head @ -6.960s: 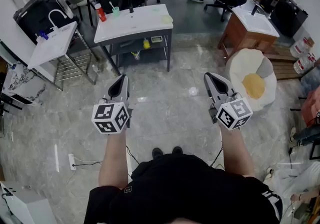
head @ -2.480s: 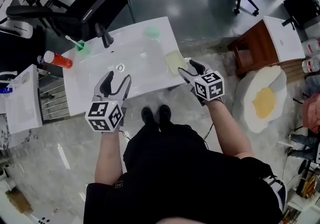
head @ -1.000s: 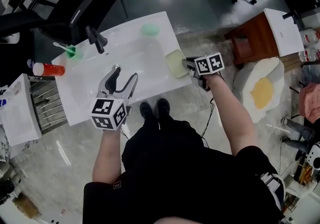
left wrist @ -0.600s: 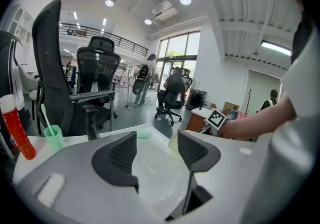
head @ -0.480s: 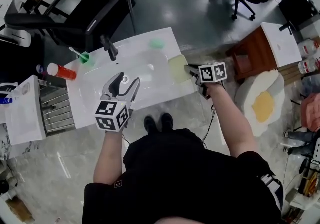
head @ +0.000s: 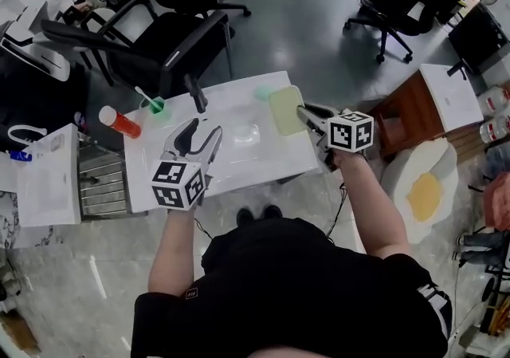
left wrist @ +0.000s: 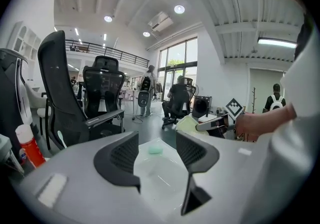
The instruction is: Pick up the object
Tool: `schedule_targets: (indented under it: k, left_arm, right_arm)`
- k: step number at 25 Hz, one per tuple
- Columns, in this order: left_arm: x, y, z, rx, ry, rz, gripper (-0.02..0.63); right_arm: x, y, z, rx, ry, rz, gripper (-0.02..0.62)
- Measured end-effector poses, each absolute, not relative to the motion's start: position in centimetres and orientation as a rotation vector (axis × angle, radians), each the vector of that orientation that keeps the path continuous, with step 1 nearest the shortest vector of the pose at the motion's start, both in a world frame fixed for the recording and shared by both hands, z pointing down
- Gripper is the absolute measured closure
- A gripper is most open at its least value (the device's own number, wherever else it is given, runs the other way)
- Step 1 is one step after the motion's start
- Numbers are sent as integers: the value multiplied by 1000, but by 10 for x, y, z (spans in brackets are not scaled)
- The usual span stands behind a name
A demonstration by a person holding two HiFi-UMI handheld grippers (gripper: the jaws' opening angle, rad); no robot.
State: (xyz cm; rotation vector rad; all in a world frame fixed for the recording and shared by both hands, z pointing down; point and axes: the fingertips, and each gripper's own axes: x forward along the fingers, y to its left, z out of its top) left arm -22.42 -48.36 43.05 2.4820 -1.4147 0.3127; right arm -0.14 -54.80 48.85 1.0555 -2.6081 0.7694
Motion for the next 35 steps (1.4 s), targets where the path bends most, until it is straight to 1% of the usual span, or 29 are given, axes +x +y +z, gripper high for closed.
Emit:
schedule_targets:
  k: [9, 17, 23, 35]
  left_arm:
    - [-252, -488, 392, 2498, -1505, 245, 373]
    - [-278, -484, 371, 2496, -1562, 210, 388]
    - [-291, -483, 370, 2491, -1573, 192, 394]
    - [-293, -487, 375, 2482, -1567, 177, 397]
  right_arm:
    - [-23, -535, 385, 1078, -2843, 526, 523]
    - [-16, -513, 314, 1166, -3030, 307, 523]
    - [-21, -492, 300, 1170, -3085, 164, 523]
    - [-17, -497, 313, 1205, -3038, 190, 523]
